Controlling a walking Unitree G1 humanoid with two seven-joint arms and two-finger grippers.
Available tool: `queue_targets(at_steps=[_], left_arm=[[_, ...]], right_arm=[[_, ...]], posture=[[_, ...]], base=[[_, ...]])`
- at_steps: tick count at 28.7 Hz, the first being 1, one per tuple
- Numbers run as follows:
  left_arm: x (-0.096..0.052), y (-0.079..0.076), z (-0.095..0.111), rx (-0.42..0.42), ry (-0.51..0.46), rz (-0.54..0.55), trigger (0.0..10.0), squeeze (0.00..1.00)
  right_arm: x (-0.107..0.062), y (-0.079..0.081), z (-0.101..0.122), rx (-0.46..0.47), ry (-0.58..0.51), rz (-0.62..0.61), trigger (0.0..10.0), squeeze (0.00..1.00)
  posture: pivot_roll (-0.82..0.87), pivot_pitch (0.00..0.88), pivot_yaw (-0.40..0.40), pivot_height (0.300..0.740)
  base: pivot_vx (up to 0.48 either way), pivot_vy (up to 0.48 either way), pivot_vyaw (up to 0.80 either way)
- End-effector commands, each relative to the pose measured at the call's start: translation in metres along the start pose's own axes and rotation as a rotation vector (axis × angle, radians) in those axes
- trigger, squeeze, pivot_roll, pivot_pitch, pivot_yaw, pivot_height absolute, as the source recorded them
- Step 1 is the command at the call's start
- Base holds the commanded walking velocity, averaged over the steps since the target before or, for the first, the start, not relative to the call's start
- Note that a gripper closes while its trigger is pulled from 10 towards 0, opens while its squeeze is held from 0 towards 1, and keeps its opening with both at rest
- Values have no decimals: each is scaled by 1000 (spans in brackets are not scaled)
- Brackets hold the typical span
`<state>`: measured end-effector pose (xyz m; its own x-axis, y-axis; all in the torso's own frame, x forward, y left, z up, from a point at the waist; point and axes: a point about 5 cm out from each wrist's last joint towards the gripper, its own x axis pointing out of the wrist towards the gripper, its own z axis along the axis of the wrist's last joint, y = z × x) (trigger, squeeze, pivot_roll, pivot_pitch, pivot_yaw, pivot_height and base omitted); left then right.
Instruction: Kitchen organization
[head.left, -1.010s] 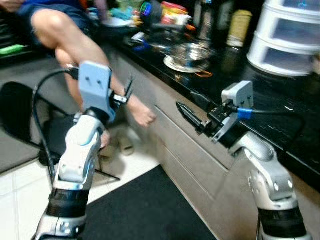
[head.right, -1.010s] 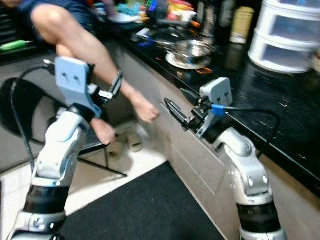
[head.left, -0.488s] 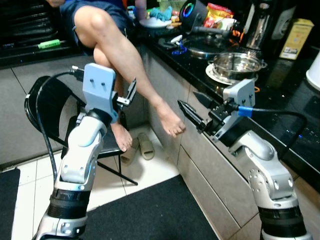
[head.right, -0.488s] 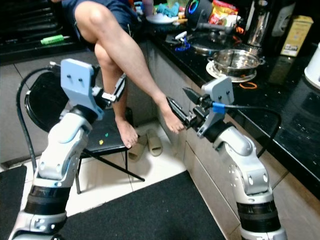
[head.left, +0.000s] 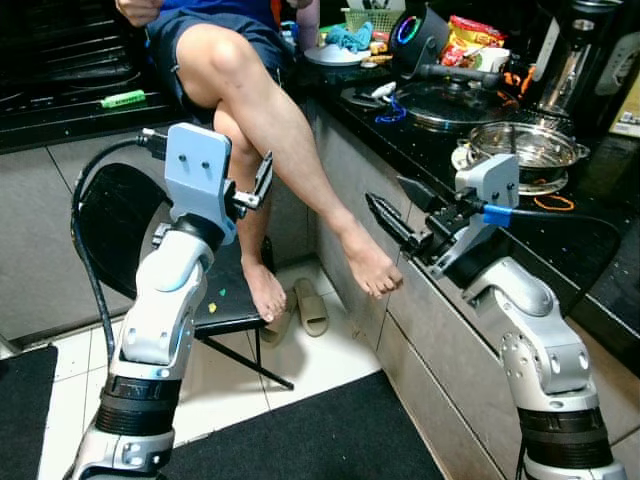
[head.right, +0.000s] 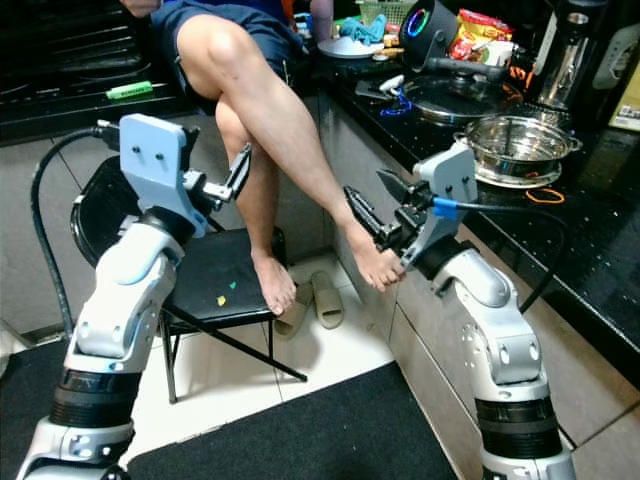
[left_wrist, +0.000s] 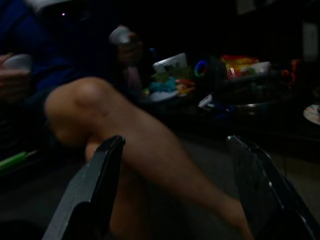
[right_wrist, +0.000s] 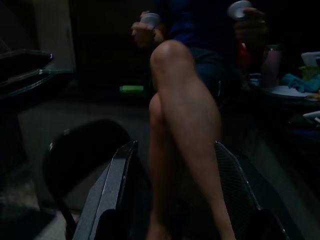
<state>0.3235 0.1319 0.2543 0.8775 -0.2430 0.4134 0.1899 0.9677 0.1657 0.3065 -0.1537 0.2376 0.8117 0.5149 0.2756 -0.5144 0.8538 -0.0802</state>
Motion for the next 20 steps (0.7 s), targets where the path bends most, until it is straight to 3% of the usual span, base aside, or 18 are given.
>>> queue_targets(at_steps=[1, 10, 19, 20], left_arm=[[1, -1, 1, 9, -2, -11, 10000, 0], [7, -2, 5, 29, -2, -75, 10000, 0], [7, 0, 3, 25, -13, -30, 10000, 0], [4, 0, 1, 16, -15, -5, 10000, 0]], right_arm=[[-1, -4, 0, 16, -14, -26, 10000, 0], [2, 1, -7, 73, -67, -91, 10000, 0], [10, 5, -5, 68, -68, -54, 10000, 0], [13, 4, -3, 59, -59, -33, 10000, 0]], posture=[[-26, 0, 48, 740], [3, 0, 111, 740], [-24, 0, 50, 740], [-54, 0, -5, 740]], base=[[292, 0, 0], [294, 0, 0], [292, 0, 0], [281, 0, 0]])
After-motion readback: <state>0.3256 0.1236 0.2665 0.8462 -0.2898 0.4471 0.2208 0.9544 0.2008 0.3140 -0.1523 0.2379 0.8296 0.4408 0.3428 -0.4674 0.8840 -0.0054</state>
